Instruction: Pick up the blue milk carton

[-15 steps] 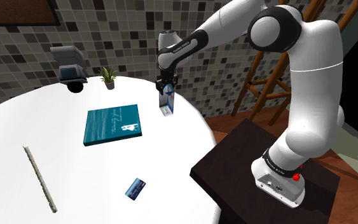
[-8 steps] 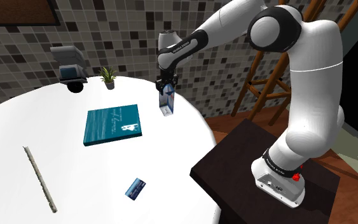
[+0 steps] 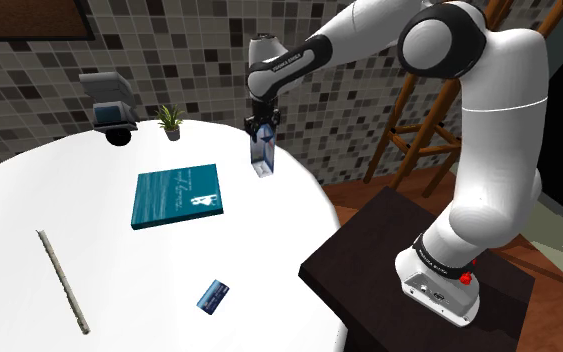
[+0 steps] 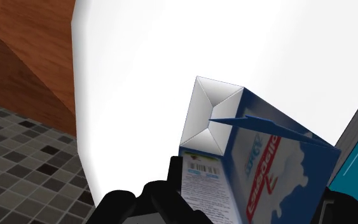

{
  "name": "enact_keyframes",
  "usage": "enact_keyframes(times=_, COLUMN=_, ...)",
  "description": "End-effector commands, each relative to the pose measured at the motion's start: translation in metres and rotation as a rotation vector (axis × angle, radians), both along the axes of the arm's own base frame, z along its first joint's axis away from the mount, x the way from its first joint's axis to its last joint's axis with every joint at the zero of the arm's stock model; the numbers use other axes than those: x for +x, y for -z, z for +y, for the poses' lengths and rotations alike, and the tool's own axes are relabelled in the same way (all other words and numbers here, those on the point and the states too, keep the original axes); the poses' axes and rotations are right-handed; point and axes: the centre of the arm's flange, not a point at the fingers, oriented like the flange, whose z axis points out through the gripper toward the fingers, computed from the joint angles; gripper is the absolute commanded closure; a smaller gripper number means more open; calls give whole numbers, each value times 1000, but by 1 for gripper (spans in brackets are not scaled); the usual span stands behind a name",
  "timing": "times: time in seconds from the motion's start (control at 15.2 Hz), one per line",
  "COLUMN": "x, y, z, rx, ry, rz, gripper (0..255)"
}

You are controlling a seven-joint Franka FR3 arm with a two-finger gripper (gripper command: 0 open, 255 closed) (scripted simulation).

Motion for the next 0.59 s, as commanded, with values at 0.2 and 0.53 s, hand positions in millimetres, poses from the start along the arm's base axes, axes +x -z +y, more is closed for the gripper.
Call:
enact_keyframes(times=0.2, x=0, y=-29, z=1, rx=0, ry=0, rz=-1, gripper=255)
enact_keyframes(times=0.53, x=0, y=-46, z=1, rx=0, ry=0, rz=-1, gripper=255)
